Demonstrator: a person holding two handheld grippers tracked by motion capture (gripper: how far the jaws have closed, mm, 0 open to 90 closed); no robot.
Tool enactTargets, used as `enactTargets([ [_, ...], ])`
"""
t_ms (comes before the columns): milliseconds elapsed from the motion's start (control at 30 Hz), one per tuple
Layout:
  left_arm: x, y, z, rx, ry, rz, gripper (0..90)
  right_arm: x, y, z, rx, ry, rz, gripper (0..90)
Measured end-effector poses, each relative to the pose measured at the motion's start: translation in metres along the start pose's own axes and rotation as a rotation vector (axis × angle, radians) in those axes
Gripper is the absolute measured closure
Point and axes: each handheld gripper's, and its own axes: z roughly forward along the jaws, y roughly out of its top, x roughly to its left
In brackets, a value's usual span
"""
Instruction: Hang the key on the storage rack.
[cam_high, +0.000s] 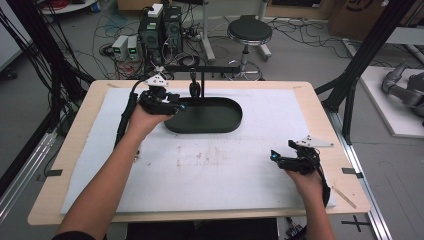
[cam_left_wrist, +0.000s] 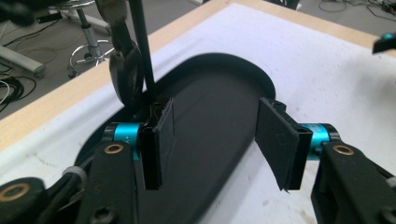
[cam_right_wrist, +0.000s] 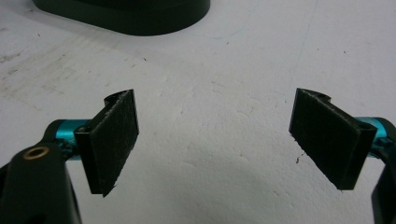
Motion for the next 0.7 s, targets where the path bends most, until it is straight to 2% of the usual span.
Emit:
enactTargets([
  [233, -0.010, -0.022, -0.018, -0.031, -0.041, -0.005, 42.1, 0.000, 0.000, 0.001, 0.002, 0.000, -0.001, 16.2],
  [467, -0.025, -0.049, -0.029, -0.020, -0.032, 0.010, 38.7, 0.000, -0.001, 0.002, 0.002, 0.007, 0.002, 16.2],
  [533, -0.027, -0.057, -0.033, -0.033, -0.034, 0.015, 38.7, 0.000, 0.000, 0.002, 0.002, 0.007, 0.004, 16.2],
  [700, -0.028, -0.074, -0.044, -0.037, -0.026, -0.006, 35.8, 0.001, 0.000, 0.003, 0.005, 0.009, -0.003, 16.2],
])
